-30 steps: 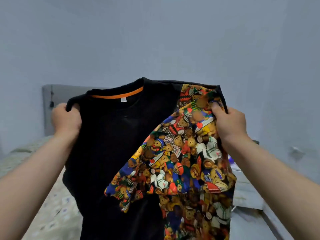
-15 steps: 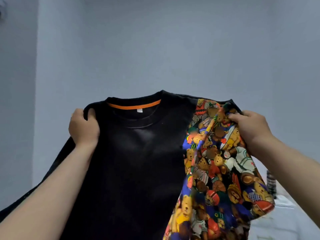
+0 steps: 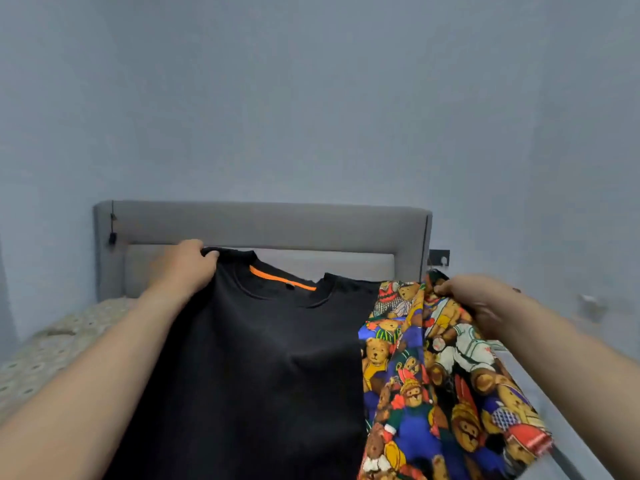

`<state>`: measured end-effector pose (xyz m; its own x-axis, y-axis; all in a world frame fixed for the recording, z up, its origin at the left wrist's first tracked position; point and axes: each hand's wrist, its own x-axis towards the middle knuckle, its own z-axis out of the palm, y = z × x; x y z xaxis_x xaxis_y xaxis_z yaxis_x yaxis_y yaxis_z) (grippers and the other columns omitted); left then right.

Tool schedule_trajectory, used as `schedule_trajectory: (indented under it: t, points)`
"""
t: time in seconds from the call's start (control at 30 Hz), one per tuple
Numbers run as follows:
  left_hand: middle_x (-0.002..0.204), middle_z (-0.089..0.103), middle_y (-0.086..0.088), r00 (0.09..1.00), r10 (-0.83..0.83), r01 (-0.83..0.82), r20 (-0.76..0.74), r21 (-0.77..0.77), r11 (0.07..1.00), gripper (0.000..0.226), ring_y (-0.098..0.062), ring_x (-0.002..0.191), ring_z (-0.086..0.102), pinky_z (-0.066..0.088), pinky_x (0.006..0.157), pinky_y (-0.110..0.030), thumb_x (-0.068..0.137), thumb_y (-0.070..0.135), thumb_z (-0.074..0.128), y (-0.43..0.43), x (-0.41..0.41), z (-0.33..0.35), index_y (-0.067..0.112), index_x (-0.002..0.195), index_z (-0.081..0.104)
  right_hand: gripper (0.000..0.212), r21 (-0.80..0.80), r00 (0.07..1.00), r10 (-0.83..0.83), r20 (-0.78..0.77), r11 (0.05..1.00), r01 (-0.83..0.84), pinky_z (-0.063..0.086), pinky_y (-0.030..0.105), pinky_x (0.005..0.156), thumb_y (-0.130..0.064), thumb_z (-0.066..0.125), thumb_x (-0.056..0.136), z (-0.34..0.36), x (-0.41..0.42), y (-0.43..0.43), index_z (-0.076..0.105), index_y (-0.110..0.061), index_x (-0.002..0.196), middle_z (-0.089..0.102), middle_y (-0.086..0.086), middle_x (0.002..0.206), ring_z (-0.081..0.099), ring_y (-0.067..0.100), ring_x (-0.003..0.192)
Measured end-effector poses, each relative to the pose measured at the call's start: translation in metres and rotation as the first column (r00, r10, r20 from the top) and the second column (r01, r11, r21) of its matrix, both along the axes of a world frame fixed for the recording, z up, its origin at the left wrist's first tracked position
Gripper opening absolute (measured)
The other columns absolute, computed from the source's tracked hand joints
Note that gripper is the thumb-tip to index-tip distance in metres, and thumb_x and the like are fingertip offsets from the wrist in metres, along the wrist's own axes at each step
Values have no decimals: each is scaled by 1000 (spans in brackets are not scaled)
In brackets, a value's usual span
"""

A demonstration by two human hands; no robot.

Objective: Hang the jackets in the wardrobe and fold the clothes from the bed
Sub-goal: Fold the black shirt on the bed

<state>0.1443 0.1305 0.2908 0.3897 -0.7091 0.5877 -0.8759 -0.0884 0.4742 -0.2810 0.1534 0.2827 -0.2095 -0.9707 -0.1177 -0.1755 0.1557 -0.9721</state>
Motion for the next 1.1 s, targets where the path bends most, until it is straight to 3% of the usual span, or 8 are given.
schedule_trajectory:
  t: [0.13,0.33,0.43,0.6,0.73,0.93,1.03,1.1]
  points:
    - [110,68,-16,998,-58,61,-27,159,985,25,-37,105,60,46,80,-40,100,36,49,-50,-7,-111,16,88,60,10,72,993,-9,-118,997,18,58,49,70,3,48,97,-94,-2,-44,58,1,98,69,28,85,67,37,70]
    - [115,69,-5,997,-35,57,-63,383,922,25,-30,110,61,44,82,-36,101,40,45,-93,-7,-267,23,103,64,15,162,973,-9,-231,986,47,56,37,68,-2,51,95,-232,-14,-105,65,-6,98,73,19,80,71,31,70]
    - [98,71,-7,997,-27,53,-67,416,908,25,-33,97,64,49,75,-40,100,41,45,-112,-7,-318,22,87,56,15,172,968,3,-253,984,42,56,36,70,-7,51,97,-283,-14,-137,65,-12,102,73,13,82,70,28,76]
    - [88,67,-8,999,44,-44,8,385,922,32,-37,87,64,42,64,-39,102,42,39,-160,-2,-351,19,82,48,16,71,934,-45,-354,995,75,38,32,63,-9,53,99,-333,-10,-191,66,-11,109,65,8,89,57,20,79]
    - [93,66,-15,995,79,-97,68,330,939,30,-40,89,64,41,67,-40,103,37,39,-216,13,-355,14,89,52,15,59,933,-45,-358,996,70,46,36,76,-13,56,99,-353,0,-247,67,-11,108,68,13,98,61,30,92]
    - [98,61,-30,977,176,-198,119,218,956,28,-51,91,58,40,68,-47,102,28,45,-300,33,-359,4,89,52,23,-58,904,-112,-413,994,96,41,37,79,-13,54,99,-359,33,-335,67,-5,116,66,24,113,59,40,106]
    - [109,63,-18,972,173,-218,155,342,914,22,-44,101,57,49,81,-50,101,27,46,-309,31,-400,14,106,62,35,86,903,38,-428,996,-1,43,37,87,-29,53,98,-396,43,-360,61,-5,122,65,23,118,59,39,110]
    - [100,63,-22,944,125,-262,304,466,845,21,-46,94,56,48,76,-49,98,24,50,-304,25,-436,8,98,63,59,300,895,272,-355,939,-166,46,38,97,-56,54,88,-437,43,-362,56,-10,127,64,14,122,60,34,110]
